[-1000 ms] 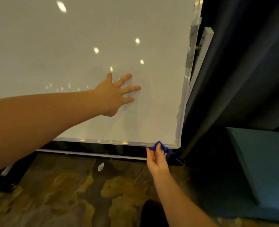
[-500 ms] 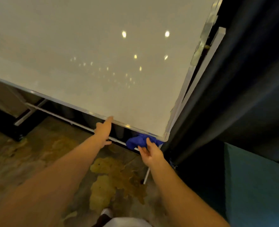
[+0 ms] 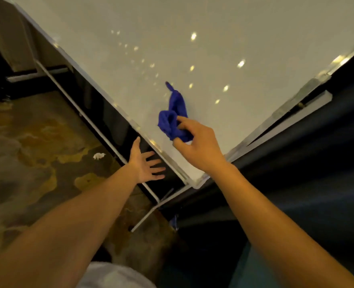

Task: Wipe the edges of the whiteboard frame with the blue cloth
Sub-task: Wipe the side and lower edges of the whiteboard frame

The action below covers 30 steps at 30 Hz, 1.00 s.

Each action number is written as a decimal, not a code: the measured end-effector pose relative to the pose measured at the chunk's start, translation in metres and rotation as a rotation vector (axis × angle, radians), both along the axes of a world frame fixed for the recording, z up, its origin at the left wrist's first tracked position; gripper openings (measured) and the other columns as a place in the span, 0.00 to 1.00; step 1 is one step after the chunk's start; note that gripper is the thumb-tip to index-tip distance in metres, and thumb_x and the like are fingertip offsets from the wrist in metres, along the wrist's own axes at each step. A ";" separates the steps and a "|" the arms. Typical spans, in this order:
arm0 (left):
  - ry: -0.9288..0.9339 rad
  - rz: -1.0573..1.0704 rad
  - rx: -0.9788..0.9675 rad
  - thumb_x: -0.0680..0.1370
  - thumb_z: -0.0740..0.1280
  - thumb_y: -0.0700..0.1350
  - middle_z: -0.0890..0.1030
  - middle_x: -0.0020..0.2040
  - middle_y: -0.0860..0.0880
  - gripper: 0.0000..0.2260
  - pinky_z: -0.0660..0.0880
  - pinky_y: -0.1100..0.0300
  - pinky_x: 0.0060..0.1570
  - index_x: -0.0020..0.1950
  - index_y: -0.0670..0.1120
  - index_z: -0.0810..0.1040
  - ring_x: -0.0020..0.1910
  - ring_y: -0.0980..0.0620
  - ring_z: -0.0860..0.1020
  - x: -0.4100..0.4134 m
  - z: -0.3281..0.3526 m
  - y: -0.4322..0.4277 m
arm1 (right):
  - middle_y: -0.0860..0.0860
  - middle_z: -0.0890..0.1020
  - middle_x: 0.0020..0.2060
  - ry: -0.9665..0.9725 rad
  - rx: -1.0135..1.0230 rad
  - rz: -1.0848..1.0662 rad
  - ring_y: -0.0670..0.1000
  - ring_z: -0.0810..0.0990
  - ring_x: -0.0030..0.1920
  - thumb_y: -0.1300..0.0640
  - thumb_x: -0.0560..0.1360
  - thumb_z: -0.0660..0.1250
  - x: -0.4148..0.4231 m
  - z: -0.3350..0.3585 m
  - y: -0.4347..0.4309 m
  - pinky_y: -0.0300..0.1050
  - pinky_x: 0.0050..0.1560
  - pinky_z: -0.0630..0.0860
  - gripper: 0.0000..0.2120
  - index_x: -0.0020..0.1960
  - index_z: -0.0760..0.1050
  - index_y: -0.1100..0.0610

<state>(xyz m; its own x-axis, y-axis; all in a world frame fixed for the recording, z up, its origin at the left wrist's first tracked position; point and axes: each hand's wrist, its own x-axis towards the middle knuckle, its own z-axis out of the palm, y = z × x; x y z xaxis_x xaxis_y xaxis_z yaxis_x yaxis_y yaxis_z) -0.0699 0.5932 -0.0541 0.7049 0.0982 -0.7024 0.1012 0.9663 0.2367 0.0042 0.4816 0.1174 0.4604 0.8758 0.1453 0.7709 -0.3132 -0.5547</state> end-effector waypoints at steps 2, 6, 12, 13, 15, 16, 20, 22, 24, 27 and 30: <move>-0.096 0.064 -0.080 0.71 0.61 0.72 0.80 0.62 0.37 0.36 0.75 0.34 0.56 0.62 0.43 0.78 0.60 0.31 0.77 0.010 0.006 -0.009 | 0.55 0.84 0.44 0.019 -0.130 -0.011 0.53 0.80 0.43 0.61 0.70 0.70 0.007 -0.020 0.017 0.41 0.44 0.74 0.09 0.50 0.79 0.59; -0.173 0.118 -0.120 0.76 0.59 0.64 0.84 0.57 0.42 0.25 0.77 0.40 0.57 0.53 0.48 0.85 0.55 0.38 0.83 0.021 0.001 -0.011 | 0.58 0.79 0.45 -0.033 -0.446 0.162 0.59 0.78 0.42 0.65 0.69 0.68 0.032 -0.058 0.042 0.52 0.42 0.75 0.12 0.52 0.74 0.60; -0.127 0.250 -0.135 0.80 0.63 0.55 0.81 0.61 0.39 0.17 0.80 0.40 0.48 0.61 0.45 0.79 0.58 0.35 0.79 0.007 -0.010 -0.002 | 0.61 0.69 0.64 -0.380 -0.624 0.570 0.63 0.76 0.50 0.69 0.73 0.62 0.062 -0.073 0.088 0.57 0.49 0.75 0.33 0.76 0.63 0.51; -0.083 0.297 -0.131 0.81 0.63 0.53 0.80 0.60 0.38 0.15 0.81 0.41 0.46 0.62 0.46 0.78 0.57 0.35 0.79 0.008 -0.009 -0.001 | 0.62 0.68 0.67 -0.459 -0.604 0.639 0.63 0.75 0.53 0.68 0.74 0.62 0.063 -0.072 0.099 0.57 0.50 0.75 0.33 0.76 0.62 0.50; 0.027 0.379 -0.074 0.81 0.62 0.52 0.81 0.57 0.40 0.13 0.82 0.45 0.39 0.61 0.47 0.78 0.53 0.39 0.81 0.013 -0.005 -0.002 | 0.62 0.66 0.71 -0.614 -0.600 0.813 0.64 0.71 0.62 0.64 0.75 0.63 0.062 -0.073 0.119 0.58 0.58 0.73 0.31 0.76 0.63 0.51; 0.080 0.431 -0.036 0.81 0.63 0.52 0.82 0.54 0.42 0.12 0.80 0.48 0.37 0.60 0.48 0.78 0.50 0.41 0.81 0.018 -0.002 -0.002 | 0.62 0.64 0.73 -0.678 -0.632 0.926 0.64 0.67 0.66 0.61 0.75 0.63 0.061 -0.074 0.130 0.59 0.62 0.70 0.31 0.77 0.62 0.51; 0.119 0.579 0.030 0.81 0.62 0.55 0.87 0.42 0.47 0.12 0.79 0.55 0.32 0.57 0.51 0.79 0.43 0.47 0.82 0.030 0.003 -0.010 | 0.56 0.51 0.79 -0.952 -0.888 1.292 0.63 0.48 0.77 0.43 0.76 0.61 0.054 -0.085 0.167 0.63 0.74 0.52 0.36 0.79 0.52 0.47; 0.040 0.676 -0.020 0.82 0.59 0.51 0.85 0.55 0.45 0.13 0.80 0.52 0.34 0.63 0.51 0.77 0.49 0.45 0.82 0.033 0.006 -0.016 | 0.53 0.49 0.80 -0.985 -1.018 1.416 0.62 0.48 0.77 0.39 0.75 0.62 0.048 -0.091 0.174 0.63 0.75 0.52 0.40 0.80 0.47 0.47; -0.053 0.712 -0.068 0.82 0.58 0.46 0.73 0.71 0.41 0.15 0.81 0.49 0.40 0.70 0.50 0.71 0.52 0.45 0.78 0.047 0.008 -0.024 | 0.52 0.50 0.79 -0.858 -1.167 1.435 0.61 0.56 0.76 0.40 0.73 0.68 0.042 -0.096 0.174 0.60 0.72 0.63 0.46 0.79 0.43 0.45; 0.124 0.791 -0.126 0.79 0.65 0.44 0.71 0.67 0.39 0.16 0.80 0.50 0.53 0.67 0.45 0.71 0.56 0.42 0.73 0.070 0.006 -0.060 | 0.56 0.65 0.72 -0.827 -1.170 1.582 0.59 0.70 0.67 0.44 0.71 0.74 0.044 -0.103 0.162 0.58 0.64 0.72 0.44 0.77 0.51 0.45; 0.161 1.019 -0.158 0.81 0.62 0.50 0.79 0.46 0.43 0.10 0.74 0.55 0.36 0.49 0.44 0.78 0.39 0.47 0.74 0.072 0.011 -0.077 | 0.56 0.77 0.59 -0.894 -0.996 1.723 0.58 0.77 0.56 0.50 0.73 0.73 0.051 -0.106 0.167 0.56 0.58 0.75 0.26 0.68 0.69 0.50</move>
